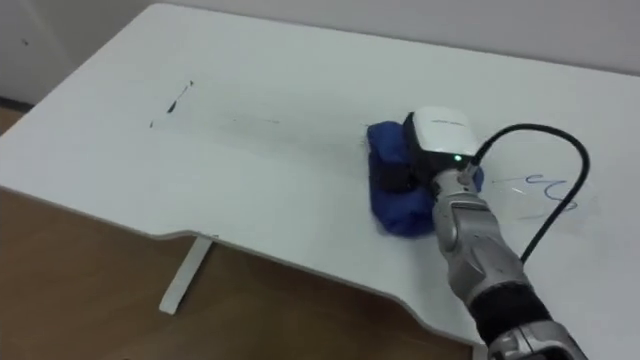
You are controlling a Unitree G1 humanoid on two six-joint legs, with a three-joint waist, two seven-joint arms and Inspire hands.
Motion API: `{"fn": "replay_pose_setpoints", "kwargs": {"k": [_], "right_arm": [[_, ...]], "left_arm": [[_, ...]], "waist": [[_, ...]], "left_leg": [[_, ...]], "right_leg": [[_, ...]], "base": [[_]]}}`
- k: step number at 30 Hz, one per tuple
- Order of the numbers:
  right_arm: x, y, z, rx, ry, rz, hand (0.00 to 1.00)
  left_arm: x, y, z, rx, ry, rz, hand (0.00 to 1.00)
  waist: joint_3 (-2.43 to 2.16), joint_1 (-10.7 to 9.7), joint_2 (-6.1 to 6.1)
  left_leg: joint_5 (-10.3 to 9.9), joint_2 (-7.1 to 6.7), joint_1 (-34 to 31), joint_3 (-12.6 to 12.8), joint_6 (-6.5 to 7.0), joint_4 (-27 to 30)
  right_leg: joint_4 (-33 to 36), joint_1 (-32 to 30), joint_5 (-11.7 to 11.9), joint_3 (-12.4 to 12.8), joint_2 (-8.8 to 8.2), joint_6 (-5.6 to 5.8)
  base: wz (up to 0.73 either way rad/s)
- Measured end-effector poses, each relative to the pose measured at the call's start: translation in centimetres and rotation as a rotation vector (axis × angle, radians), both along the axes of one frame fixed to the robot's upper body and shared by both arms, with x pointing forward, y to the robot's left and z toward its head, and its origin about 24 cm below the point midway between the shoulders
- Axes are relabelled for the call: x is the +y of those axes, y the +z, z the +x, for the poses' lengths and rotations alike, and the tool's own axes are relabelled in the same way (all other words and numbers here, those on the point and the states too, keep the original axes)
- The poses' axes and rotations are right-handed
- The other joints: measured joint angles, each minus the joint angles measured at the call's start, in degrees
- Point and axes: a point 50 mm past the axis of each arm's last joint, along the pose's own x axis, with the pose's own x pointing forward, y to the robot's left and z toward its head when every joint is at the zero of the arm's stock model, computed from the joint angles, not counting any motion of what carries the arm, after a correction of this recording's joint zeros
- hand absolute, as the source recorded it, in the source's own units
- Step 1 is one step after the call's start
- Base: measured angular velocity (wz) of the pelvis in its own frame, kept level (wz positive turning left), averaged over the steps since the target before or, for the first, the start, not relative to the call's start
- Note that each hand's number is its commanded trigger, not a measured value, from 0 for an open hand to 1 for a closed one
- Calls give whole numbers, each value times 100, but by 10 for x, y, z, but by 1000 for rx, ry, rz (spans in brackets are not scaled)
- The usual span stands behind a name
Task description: Wipe table
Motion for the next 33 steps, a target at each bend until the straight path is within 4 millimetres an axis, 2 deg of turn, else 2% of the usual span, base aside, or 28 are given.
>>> {"fn": "replay_pose_setpoints", "kwargs": {"k": [2,5,8,11,13,14,15,17,18,20,21,23,25,26,27,29,32,33], "right_arm": [[-21,-13,-13,-1,-86,28,100],[-51,-27,-37,-23,-214,59,100],[-76,-35,-59,-46,-325,71,100],[-88,-36,-67,-48,-366,65,100],[-88,-35,-64,-39,-370,61,100],[-86,-34,-59,-24,-369,50,100],[-83,-33,-57,-12,-361,41,100],[-67,-22,-31,10,-303,10,100],[-60,-18,-24,10,-278,5,100],[-25,3,7,-30,-143,3,100],[-17,9,14,-45,-113,3,100],[-3,40,40,-127,-52,35,100],[-4,57,55,-152,-71,65,100],[-8,64,62,-158,-90,74,100],[-13,66,63,-159,-105,73,100],[-37,57,57,-116,-179,47,100],[-65,39,40,-40,-257,14,100],[-78,32,32,-13,-294,20,100]], "left_arm": [[4,1,-1,3,5,16,0],[9,3,-4,11,13,35,0],[13,2,-10,26,24,40,0],[12,2,-11,26,34,35,0],[10,1,-8,15,33,30,0],[8,1,-6,14,27,24,0],[6,0,-4,10,20,22,0],[1,-1,0,9,1,12,0],[1,-1,2,8,-5,11,0],[-1,-1,7,-3,-17,7,0],[-2,-1,8,-3,-23,6,0],[-4,-2,9,3,-43,-3,0],[-3,-2,8,9,-44,-4,0],[-1,-2,4,24,-40,-5,0],[-1,-2,2,32,-39,-6,0],[3,-1,-3,55,-39,-13,0],[10,1,-3,58,-42,-7,0],[14,3,-4,57,-38,-1,0]], "waist": [[12,-331,-109],[10,-578,-188],[-5,-775,-169],[-22,-789,-108],[-38,-752,-86],[-25,-671,-59],[-32,-603,-55],[-33,-347,-61],[-23,-274,-62],[15,-3,-127],[32,48,-143],[82,267,-215],[99,385,-255],[95,403,-262],[96,412,-259],[100,455,-257],[99,454,-262],[99,381,-262]], "left_leg": [[-5,-114,21,-216,48,-7],[-28,-140,31,-225,89,10],[-54,-157,49,-224,131,8],[-68,-154,103,-193,152,-6],[-64,-146,173,-179,163,-83],[-57,-129,213,-143,163,-99],[-58,-111,223,-104,162,-99],[-43,-43,195,32,136,-159],[-34,-37,194,21,132,-180],[-19,-25,108,-125,115,-184],[-7,-25,97,-161,110,-183],[29,-44,-123,-382,112,-108],[31,-47,-303,-574,107,-54],[32,-72,-429,-734,105,-9],[34,-88,-486,-803,104,16],[36,-129,-623,-976,108,74],[36,-143,-683,-1017,108,75],[36,-148,-682,-1018,108,73]], "right_leg": [[-200,291,49,-308,-76,85],[-468,483,152,-457,-66,141],[-577,563,200,-479,-60,165],[-578,581,231,-457,-58,164],[-561,591,237,-436,-52,155],[-547,598,245,-386,-39,145],[-526,575,250,-354,-30,136],[-446,452,301,-335,-1,68],[-446,422,320,-335,17,52],[-452,325,339,-356,76,20],[-465,310,339,-396,78,20],[-549,264,340,-631,93,18],[-632,253,347,-825,124,17],[-671,257,350,-981,133,18],[-685,260,350,-1027,132,19],[-686,264,350,-1126,130,19],[-688,262,350,-1257,124,19],[-687,275,350,-1258,123,19]], "base": [[60],[21],[1],[-8],[-10],[-17],[-28],[-40],[-38],[-6],[28],[47],[60],[66],[64],[48],[19],[4]]}}
